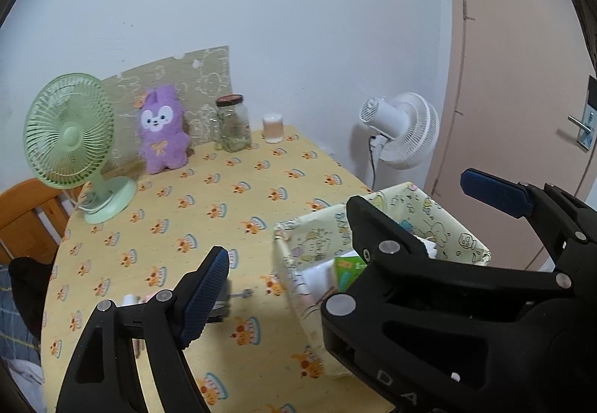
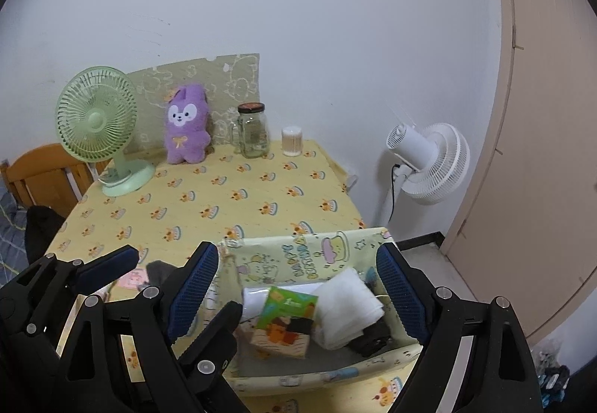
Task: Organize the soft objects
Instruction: 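Move both tools back over the remaining items on the table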
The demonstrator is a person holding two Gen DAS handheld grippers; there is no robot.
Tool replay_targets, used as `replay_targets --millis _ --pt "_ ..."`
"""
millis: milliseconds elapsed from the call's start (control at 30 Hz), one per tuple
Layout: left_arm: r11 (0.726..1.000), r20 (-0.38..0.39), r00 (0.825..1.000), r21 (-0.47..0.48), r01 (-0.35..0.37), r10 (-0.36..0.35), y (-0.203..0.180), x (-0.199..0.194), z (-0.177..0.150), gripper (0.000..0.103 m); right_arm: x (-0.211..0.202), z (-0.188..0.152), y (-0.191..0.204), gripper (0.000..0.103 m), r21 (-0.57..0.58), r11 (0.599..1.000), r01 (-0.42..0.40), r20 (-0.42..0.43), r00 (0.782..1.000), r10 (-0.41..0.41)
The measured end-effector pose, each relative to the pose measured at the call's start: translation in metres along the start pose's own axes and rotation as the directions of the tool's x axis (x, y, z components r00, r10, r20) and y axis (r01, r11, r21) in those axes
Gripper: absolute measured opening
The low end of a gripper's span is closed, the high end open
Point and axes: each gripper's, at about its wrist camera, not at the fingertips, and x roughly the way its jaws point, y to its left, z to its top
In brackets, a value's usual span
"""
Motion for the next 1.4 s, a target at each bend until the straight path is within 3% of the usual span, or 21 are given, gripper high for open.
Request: replay_targets --millis 400,800,1400 --pt "0.997 0.043 0.997 -0.045 -0.059 0.061 0.037 -0.023 -0.009 0.092 -0.011 0.003 0.036 0.103 0.024 0.998 -0.055 0.030 0.998 0.055" --pt "0.987 0.066 0.993 -0.131 -0.088 0.097 0.076 -0.031 -0.031 0.092 -0.006 -0.003 0.079 0.103 0.004 0.996 -0.092 0.006 0.996 0.092" --pt "0.962 0.005 0.984 -0.212 -0.171 0.176 0.126 -0.024 -0.075 0.092 0.021 -0.033 0.138 0.103 -0.052 0.985 -0.165 -0.082 0.984 0.160"
